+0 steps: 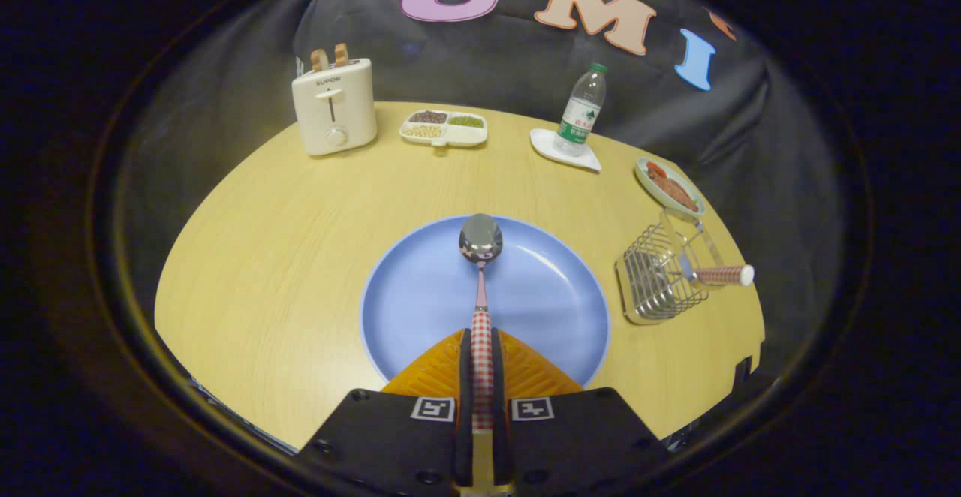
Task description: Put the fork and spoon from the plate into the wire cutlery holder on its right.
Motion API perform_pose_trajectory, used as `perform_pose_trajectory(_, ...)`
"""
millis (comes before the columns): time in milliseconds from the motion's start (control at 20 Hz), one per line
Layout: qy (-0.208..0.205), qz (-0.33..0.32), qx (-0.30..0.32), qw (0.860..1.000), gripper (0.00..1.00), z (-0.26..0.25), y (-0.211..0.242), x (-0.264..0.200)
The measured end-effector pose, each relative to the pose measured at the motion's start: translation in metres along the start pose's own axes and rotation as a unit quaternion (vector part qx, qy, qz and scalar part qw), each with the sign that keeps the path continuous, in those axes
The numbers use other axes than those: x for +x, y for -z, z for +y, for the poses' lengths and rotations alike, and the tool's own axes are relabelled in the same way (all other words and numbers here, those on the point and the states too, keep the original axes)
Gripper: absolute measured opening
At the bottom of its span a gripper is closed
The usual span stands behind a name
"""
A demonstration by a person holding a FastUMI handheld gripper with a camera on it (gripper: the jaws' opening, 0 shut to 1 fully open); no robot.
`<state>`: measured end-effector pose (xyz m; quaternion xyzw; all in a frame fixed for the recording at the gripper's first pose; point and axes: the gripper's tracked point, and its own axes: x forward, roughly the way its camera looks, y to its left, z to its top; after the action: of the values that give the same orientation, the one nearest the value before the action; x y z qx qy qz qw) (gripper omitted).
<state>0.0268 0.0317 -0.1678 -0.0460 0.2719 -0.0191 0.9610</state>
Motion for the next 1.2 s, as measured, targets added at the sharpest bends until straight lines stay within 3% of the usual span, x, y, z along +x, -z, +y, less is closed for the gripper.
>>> perform_pose_trajectory(450,-0.004,0.002,0.025,1.000,0.13,-0.016,-0.049,-0.024)
perform_pose_trajectory(750,0.037,0.044,0.080,0.995,0.13,-0.058,-0.094,-0.056)
perform_pose_trajectory(950,0.058,0.103,0.130,0.984,0.13,-0.090,-0.109,-0.073)
perform_pose_trajectory(1200,0.082,0.184,0.198,0.959,0.13,-0.127,-0.109,-0.075)
